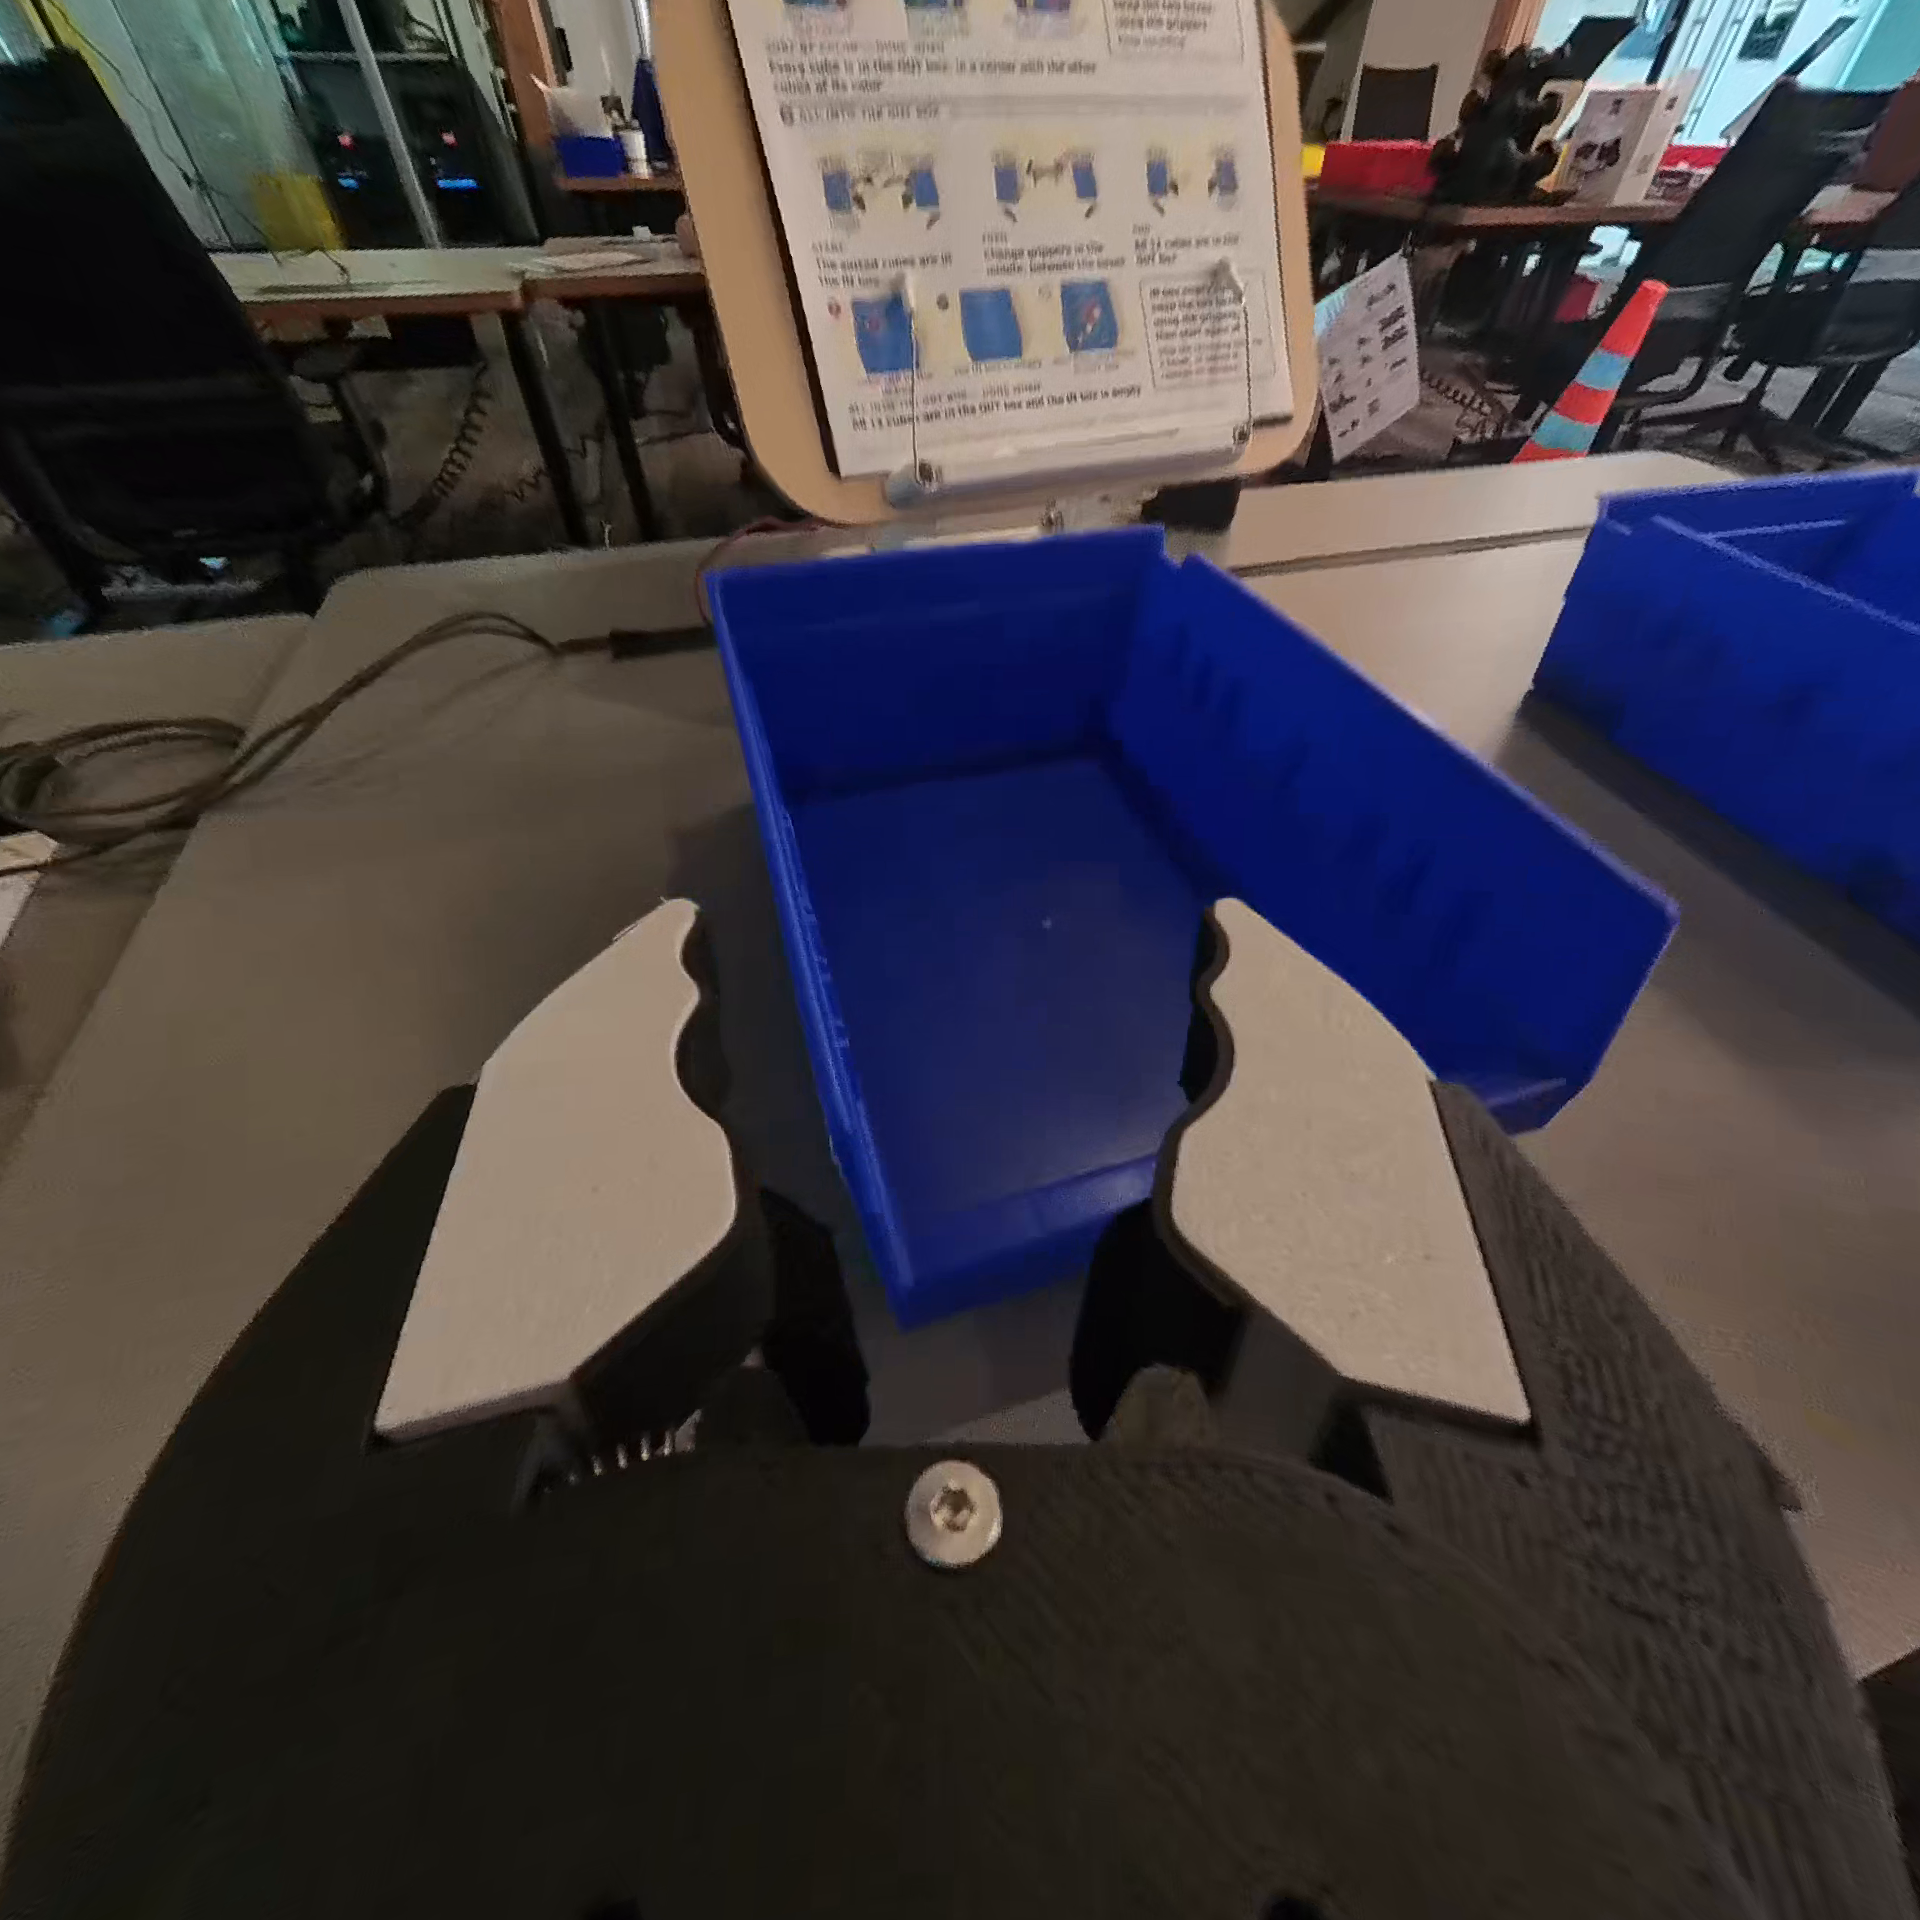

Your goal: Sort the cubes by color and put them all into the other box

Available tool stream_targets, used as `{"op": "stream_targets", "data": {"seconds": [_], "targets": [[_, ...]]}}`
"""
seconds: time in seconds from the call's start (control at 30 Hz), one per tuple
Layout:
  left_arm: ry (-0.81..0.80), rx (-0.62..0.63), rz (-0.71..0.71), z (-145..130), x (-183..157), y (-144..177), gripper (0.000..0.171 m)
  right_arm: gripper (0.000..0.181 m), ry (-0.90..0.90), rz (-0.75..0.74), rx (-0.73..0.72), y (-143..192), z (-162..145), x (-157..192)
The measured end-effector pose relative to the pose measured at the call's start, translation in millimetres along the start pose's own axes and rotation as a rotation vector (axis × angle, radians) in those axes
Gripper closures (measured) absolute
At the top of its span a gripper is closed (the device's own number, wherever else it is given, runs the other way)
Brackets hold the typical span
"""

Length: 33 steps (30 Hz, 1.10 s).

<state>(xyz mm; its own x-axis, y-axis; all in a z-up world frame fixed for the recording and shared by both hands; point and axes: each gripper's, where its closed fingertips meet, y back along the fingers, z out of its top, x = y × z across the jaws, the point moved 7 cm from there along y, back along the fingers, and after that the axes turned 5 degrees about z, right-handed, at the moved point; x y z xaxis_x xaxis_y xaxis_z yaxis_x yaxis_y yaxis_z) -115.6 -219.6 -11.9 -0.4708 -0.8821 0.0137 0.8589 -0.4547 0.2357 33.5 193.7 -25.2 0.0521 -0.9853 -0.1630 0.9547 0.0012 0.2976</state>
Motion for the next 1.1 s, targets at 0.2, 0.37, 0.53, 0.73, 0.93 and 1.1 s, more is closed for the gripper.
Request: {"op": "stream_targets", "data": {"seconds": [0.2, 0.37, 0.53, 0.73, 0.93, 1.1], "targets": [[-0.065, 0.134, 0.028, -31.5, 5.2, -22.3, 0.084, 0.123, -0.028, -0.048, 0.133, -23.8, -28.9, 5.3], [-0.114, 0.191, 0.072, -33.9, 8.2, -41.6, 0.096, 0.144, -0.040, -0.063, 0.134, -44.5, -17.5, 4.1], [-0.143, 0.234, 0.125, -44.4, 14.7, -57.2, 0.138, 0.167, -0.095, -0.047, 0.154, -62.7, -13.2, 0.2], [-0.040, 0.284, 0.149, -45.5, 25.0, -51.3, 0.163, 0.171, -0.062, -0.049, 0.155, -67.0, -11.9, 3.1], [0.005, 0.303, 0.232, -53.5, 24.0, -13.7, 0.164, 0.174, -0.019, 0.041, 0.144, -66.9, -8.9, 18.7], [0.046, 0.307, 0.329, -61.5, 18.0, 21.9, 0.164, 0.172, 0.008, 0.123, 0.140, -72.7, -1.9, 44.9]]}}
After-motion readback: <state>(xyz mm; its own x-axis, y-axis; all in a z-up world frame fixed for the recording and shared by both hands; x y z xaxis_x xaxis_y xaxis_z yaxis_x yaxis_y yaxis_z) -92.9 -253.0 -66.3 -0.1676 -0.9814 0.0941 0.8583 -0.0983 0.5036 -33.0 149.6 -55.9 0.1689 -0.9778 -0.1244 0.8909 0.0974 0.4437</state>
